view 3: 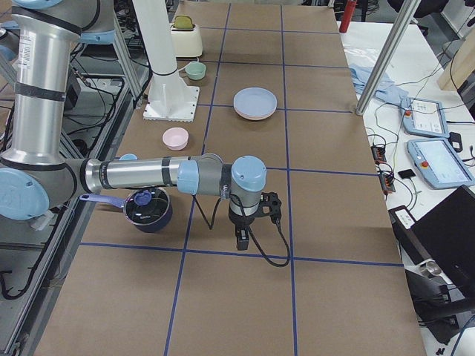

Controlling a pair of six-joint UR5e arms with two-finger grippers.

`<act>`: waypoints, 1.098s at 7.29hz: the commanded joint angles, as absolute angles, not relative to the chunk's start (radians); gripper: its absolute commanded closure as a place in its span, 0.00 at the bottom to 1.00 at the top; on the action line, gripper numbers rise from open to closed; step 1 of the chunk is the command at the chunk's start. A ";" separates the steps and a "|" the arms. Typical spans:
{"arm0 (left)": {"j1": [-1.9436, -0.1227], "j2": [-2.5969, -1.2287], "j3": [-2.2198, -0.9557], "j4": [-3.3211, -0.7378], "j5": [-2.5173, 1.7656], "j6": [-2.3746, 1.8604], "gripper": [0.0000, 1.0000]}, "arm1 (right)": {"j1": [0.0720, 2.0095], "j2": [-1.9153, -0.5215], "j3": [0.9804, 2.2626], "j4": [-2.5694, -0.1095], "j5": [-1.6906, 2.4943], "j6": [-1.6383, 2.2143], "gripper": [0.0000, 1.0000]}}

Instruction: Stack three plates with pink and blue

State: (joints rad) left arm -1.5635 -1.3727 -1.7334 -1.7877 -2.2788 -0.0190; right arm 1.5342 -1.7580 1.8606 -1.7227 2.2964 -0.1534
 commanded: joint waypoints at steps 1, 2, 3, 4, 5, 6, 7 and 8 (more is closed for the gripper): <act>-1.563 -1.379 -1.743 -1.798 -2.272 -0.017 0.00 | 1.536 -1.758 1.861 -1.723 2.296 -0.155 0.00; -1.563 -1.379 -1.744 -1.799 -2.272 -0.014 0.00 | 1.534 -1.758 1.859 -1.723 2.296 -0.153 0.00; -1.563 -1.381 -1.738 -1.799 -2.272 -0.015 0.00 | 1.534 -1.758 1.859 -1.723 2.296 -0.153 0.00; -1.563 -1.378 -1.738 -1.799 -2.272 -0.015 0.00 | 1.534 -1.758 1.859 -1.723 2.296 -0.155 0.00; -1.563 -1.376 -1.735 -1.798 -2.272 -0.015 0.00 | 1.534 -1.758 1.859 -1.723 2.296 -0.153 0.00; -1.563 -1.376 -1.733 -1.798 -2.272 -0.015 0.00 | 1.535 -1.758 1.859 -1.723 2.296 -0.153 0.00; -1.563 -1.374 -1.733 -1.798 -2.272 -0.015 0.00 | 1.534 -1.758 1.859 -1.723 2.296 -0.153 0.00; -1.563 -1.374 -1.733 -1.799 -2.272 -0.014 0.00 | 1.534 -1.758 1.859 -1.723 2.296 -0.153 0.00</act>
State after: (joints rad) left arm -1.5631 -1.3751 -1.7339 -1.7982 -2.2718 -0.0150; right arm 1.5344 -1.7579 1.8592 -1.7227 2.2964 -0.1535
